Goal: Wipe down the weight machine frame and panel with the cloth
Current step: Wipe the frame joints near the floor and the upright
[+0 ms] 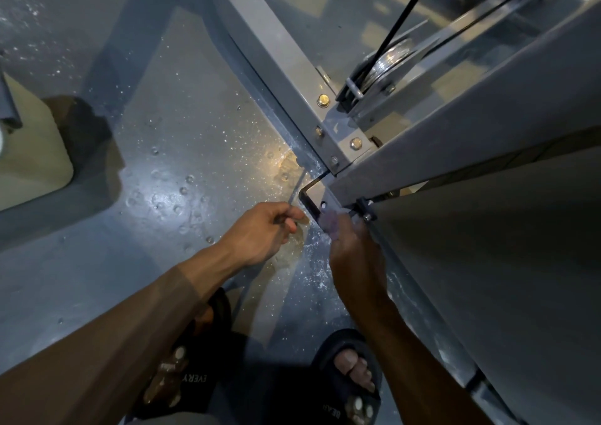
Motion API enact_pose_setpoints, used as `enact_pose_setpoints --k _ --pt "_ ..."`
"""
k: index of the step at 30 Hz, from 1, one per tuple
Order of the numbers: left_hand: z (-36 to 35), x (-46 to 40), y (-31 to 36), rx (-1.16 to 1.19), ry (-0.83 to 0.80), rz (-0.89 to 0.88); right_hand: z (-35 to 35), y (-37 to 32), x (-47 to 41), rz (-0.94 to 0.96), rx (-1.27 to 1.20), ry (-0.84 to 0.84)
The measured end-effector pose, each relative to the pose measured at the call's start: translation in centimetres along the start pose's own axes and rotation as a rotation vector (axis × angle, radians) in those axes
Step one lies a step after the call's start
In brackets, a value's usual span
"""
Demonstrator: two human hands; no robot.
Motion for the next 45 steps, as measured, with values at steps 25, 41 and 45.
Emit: enact_pose_setpoints --k 25,41,45 --pt "-1.4 -0.2 -0.6 -0.228 -0.012 -0.052 0.0 0.7 -2.1 -0.103 -0.353 0.013" --pt "0.3 0.3 -1.0 -0.130 0.000 -0.006 1.4 -1.0 1.6 -0.407 -0.561 0.051" --pt "0.2 0.5 -0.9 -0.181 0.010 -0.021 0.4 -1.3 0.6 -0.290 -0.584 0.090"
Point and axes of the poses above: each hand's wrist, its own x-axis away from the middle knuckle, its own z-axis out of the back of the hand, y = z × x, the point moved 1 cm from there along -x, towards the middle knuckle, and after that the axes turned 10 degrees about x, right-handed, at the moved point
